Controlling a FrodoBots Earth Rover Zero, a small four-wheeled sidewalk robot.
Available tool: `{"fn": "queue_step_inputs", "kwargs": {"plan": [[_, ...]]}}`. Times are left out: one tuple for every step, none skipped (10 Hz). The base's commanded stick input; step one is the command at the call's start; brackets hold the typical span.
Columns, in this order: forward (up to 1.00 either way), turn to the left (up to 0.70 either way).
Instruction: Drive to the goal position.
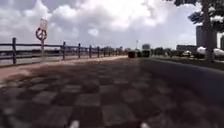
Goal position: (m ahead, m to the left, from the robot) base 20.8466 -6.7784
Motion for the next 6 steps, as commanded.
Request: {"fn": "queue_step_inputs", "kwargs": {"plan": [[0.7,0.02],[0.7,0.02],[0.7,0.02],[0.7,0.03],[0.7,0.03],[0.7,0.03]]}}
